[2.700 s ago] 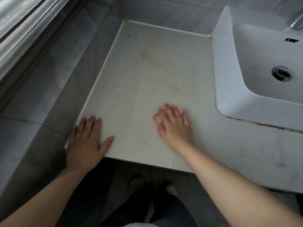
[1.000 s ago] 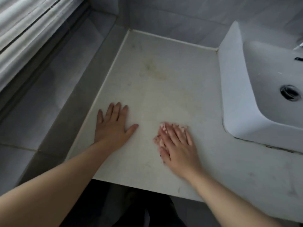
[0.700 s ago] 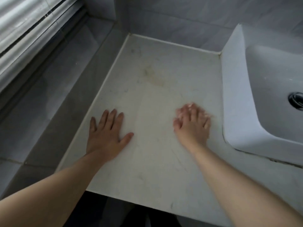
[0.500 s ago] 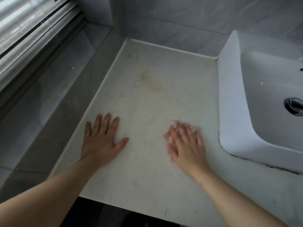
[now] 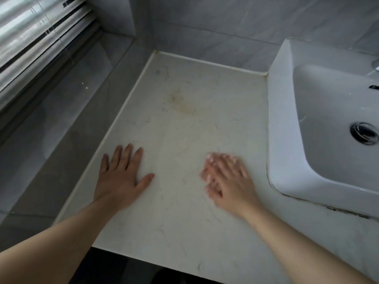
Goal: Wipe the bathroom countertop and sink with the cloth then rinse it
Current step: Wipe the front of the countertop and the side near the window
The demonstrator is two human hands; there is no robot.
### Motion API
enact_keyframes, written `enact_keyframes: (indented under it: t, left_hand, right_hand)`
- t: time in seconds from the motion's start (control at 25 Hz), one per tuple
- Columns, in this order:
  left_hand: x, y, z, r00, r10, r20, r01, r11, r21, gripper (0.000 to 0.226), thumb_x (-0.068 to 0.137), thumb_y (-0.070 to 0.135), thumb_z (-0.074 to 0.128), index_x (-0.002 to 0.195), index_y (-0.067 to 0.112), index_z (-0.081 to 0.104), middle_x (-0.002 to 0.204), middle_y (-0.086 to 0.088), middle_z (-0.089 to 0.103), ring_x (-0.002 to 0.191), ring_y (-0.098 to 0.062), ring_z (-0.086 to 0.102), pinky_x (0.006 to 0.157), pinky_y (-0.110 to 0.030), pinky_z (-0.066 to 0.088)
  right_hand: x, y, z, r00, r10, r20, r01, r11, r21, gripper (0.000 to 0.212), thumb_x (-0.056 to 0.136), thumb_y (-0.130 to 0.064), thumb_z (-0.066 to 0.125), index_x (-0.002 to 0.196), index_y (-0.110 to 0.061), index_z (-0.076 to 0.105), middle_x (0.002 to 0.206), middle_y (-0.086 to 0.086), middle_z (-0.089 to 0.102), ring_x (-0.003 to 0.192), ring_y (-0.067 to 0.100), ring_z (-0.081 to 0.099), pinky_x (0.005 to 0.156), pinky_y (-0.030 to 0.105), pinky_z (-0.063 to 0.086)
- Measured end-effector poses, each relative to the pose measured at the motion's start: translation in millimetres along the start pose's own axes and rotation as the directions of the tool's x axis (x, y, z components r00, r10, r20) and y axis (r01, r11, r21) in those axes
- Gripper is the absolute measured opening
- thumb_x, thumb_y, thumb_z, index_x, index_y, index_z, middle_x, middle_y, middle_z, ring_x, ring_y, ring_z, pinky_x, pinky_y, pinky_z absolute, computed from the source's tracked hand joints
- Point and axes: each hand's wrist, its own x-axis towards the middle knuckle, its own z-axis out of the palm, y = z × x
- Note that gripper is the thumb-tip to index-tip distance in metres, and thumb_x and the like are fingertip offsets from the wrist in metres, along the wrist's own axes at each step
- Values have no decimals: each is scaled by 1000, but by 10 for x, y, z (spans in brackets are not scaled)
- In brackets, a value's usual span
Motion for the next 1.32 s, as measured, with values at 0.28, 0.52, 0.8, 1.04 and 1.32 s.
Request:
enact_keyframes:
  t: [0.28,0.52,0.8,1.04,1.32]
  left_hand:
    - [43,-10,-40,995,25,-97,-31,997,-64,94,69,75,11,140,19,37,151,-8,28,141,-27,17,114,-46,7]
    - [515,-152,-89,983,116,-139,-123,991,-43,118,61,91,-2,137,11,41,146,-18,35,138,-33,24,114,-46,15]
    - [584,-188,-33,993,57,-103,-55,998,17,115,68,86,-5,143,8,33,151,-16,29,140,-30,23,112,-44,10]
    - [596,-185,-36,994,64,-88,-59,997,56,103,78,79,5,135,2,44,141,-20,43,131,-34,41,107,-44,15]
    - [596,-201,-53,995,59,-82,-55,997,50,99,81,76,8,134,1,45,141,-22,43,130,-34,42,106,-44,18]
  right_hand:
    - [266,-183,-18,963,269,-21,-267,962,61,67,86,-50,30,140,-14,46,148,12,40,137,32,37,113,45,11]
    - [426,411,-50,940,340,-44,-340,940,-5,66,86,-52,27,142,-20,41,151,7,36,138,31,33,113,49,17]
    - [913,-418,7,958,285,12,-285,952,108,59,89,-52,37,142,-26,39,156,12,25,143,33,21,111,59,7]
    - [795,161,10,973,226,-50,-227,974,-17,59,83,-53,34,130,-24,54,140,9,51,127,33,48,103,60,30]
    - [1524,-514,15,982,186,13,-186,975,121,63,90,-51,29,146,-22,35,155,9,27,143,30,24,115,51,10]
